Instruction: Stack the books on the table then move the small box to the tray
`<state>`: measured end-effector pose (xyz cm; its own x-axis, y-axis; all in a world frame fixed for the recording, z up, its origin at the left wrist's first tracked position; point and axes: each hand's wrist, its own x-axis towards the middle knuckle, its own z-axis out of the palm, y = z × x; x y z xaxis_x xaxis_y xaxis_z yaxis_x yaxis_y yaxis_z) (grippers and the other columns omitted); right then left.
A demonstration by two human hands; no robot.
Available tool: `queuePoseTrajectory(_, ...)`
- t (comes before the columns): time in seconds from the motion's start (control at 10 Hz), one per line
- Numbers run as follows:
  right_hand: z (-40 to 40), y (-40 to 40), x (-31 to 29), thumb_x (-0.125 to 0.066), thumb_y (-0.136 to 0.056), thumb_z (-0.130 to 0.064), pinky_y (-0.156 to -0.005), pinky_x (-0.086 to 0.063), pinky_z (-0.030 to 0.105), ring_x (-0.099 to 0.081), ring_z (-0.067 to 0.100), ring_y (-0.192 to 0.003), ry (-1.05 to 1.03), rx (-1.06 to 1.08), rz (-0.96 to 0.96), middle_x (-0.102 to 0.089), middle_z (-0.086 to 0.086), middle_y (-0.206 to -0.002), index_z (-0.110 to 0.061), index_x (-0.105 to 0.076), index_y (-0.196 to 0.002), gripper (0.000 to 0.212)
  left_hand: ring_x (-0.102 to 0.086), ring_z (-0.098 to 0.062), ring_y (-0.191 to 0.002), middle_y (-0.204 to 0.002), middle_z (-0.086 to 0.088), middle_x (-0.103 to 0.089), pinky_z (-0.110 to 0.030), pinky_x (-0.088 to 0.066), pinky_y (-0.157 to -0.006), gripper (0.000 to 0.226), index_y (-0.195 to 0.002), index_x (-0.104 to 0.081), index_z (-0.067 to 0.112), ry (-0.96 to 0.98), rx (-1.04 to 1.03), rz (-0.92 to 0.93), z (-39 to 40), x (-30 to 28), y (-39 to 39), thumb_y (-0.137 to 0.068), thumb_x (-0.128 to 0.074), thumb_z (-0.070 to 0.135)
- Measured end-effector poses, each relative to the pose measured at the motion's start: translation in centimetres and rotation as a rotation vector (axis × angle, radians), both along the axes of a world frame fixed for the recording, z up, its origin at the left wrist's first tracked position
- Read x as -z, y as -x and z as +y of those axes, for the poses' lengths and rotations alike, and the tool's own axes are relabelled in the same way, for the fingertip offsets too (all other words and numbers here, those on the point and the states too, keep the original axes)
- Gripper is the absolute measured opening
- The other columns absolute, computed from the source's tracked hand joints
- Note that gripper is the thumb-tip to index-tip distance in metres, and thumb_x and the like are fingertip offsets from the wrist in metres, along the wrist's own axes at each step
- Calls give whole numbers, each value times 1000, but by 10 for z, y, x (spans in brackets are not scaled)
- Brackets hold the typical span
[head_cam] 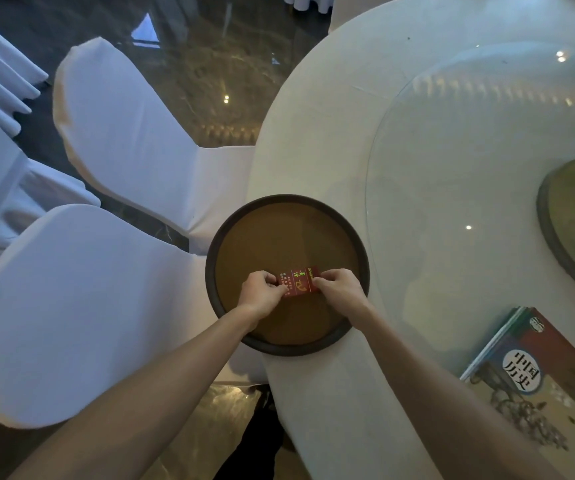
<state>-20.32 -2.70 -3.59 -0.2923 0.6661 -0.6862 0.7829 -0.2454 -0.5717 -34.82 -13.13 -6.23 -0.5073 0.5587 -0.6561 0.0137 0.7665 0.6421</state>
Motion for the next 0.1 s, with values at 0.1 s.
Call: queuePoseTrajectory(0.1,-2,-1,-2,-64,-98,-37,-103,-57,48,-69,25,-117,-32,-17,-26,-73,7,-118,-7,-71,-127,42,-65,-16,-83,-91,-3,-70,-24,-48,-64,31,-116,-66,11,-18,9,77,0,-9,-1,-90,-73,25)
